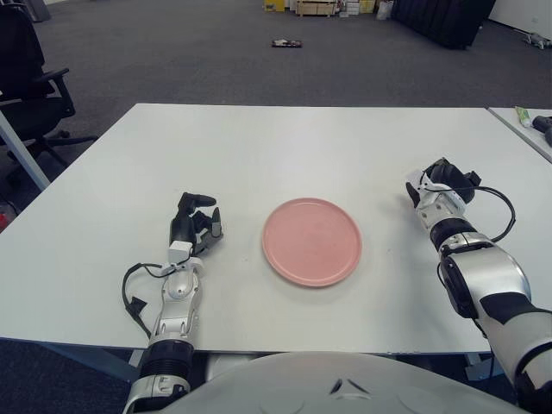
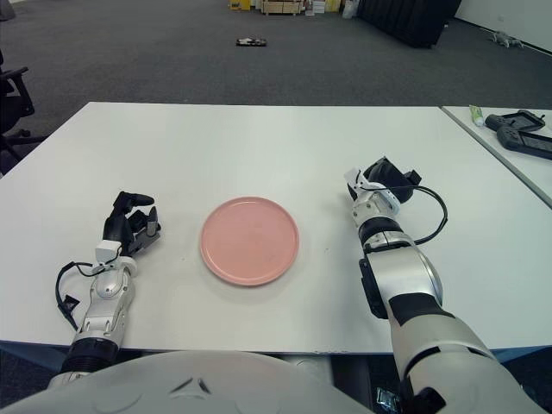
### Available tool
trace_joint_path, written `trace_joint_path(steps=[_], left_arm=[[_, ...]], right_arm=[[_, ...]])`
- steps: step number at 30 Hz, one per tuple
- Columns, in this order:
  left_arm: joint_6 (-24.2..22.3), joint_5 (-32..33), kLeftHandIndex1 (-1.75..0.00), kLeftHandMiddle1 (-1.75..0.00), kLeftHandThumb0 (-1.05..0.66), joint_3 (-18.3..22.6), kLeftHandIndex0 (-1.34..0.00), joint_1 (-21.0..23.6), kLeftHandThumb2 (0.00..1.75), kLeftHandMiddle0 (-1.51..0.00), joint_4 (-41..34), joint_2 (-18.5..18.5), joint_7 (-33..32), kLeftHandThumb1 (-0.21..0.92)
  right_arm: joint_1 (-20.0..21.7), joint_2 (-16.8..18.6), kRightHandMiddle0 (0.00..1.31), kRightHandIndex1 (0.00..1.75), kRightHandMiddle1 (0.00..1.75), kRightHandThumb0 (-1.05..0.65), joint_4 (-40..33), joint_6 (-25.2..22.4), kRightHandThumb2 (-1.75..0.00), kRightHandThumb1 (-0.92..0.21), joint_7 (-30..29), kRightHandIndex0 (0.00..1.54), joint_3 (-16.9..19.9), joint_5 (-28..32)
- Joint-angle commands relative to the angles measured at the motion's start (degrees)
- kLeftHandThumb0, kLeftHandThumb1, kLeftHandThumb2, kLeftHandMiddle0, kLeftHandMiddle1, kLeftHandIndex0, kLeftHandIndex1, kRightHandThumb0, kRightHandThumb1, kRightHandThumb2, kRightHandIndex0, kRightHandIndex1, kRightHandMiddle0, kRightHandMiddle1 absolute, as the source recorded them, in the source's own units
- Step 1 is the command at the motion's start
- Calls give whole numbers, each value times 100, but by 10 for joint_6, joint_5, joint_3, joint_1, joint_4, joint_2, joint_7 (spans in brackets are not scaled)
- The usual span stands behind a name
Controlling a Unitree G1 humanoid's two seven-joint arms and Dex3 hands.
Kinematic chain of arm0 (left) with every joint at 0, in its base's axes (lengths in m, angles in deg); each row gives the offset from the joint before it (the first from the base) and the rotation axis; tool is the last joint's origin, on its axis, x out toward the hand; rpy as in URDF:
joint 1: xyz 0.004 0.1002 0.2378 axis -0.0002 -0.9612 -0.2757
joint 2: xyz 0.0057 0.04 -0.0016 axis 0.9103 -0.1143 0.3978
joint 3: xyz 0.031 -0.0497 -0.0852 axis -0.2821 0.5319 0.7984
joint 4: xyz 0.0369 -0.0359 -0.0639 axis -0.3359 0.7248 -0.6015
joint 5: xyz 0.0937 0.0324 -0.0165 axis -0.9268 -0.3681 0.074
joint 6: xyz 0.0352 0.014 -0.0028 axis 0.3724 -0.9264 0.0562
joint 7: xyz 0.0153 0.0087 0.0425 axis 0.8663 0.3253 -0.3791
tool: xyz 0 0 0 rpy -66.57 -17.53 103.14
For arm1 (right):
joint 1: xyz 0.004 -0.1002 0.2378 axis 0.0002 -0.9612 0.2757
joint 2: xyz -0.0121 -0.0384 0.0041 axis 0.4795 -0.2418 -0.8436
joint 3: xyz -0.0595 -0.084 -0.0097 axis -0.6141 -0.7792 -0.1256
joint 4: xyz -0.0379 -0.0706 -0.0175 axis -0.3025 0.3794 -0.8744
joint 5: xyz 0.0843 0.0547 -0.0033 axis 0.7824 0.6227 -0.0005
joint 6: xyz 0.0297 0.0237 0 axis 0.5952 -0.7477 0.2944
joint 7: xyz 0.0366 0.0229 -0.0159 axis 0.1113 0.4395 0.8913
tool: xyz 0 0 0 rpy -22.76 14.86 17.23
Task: Put the apple into the plate.
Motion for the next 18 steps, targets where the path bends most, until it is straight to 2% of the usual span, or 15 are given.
trace_joint_path(steps=[1, 18], left_arm=[[-15, 5, -175, -175, -39, 3, -38, -4, 93, -80, 20, -2, 3, 63], [-2, 5, -175, -175, -39, 5, -38, -1, 94, -80, 31, 2, 4, 62]], right_arm=[[16, 5, 59, 160, 175, 0, -5, 14, -161, -2, -12, 89, 10, 12], [-5, 6, 61, 162, 175, 0, -57, 102, -163, -1, -96, 89, 32, 23]])
